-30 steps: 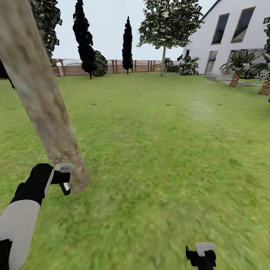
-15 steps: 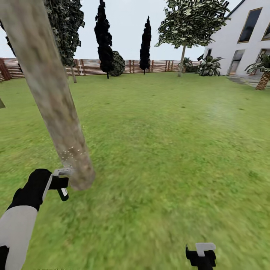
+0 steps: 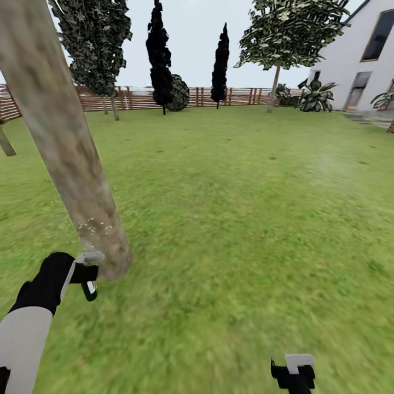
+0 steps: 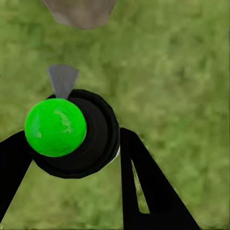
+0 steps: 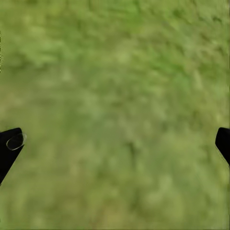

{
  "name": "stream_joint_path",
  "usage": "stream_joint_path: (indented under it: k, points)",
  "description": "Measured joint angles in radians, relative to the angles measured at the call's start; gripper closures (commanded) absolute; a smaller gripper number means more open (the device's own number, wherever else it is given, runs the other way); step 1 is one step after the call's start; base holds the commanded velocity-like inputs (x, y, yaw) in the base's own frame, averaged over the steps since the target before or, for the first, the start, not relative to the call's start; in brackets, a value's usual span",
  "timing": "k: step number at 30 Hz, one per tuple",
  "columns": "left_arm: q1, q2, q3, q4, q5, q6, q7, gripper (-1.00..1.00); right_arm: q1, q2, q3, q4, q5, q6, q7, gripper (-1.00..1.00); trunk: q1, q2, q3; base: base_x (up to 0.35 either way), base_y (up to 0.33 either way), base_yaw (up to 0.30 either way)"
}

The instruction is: In the garden, pick up the pesticide atomizer on the floor and spray pesticide onto both trees until each tree trunk is fully covered.

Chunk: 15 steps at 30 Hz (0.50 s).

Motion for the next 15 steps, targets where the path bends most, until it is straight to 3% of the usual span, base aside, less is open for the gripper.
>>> stream_joint_path:
  k: [7,13,15]
  points:
    - [0.023,-0.002,0.0,0.0,0.012,-0.006,0.056,1.0,0.0,0.0,0.0,0.0,0.0,0.0,0.0,-1.0,0.0,0.0,0.0,0.025,-0.024,0.273]
    - [0.024,-0.011,0.002,0.026,0.012,-0.069,0.062,1.0,0.0,0.0,-0.001,0.0,0.0,0.0,0.0,-1.0,0.0,0.0,0.0,0.154,-0.144,0.031]
    - [0.024,-0.012,0.075,0.041,0.006,-0.086,0.071,1.0,0.0,-0.001,-0.001,0.0,0.0,0.0,0.0,-1.0,0.0,0.0,0.0,0.226,-0.197,0.0]
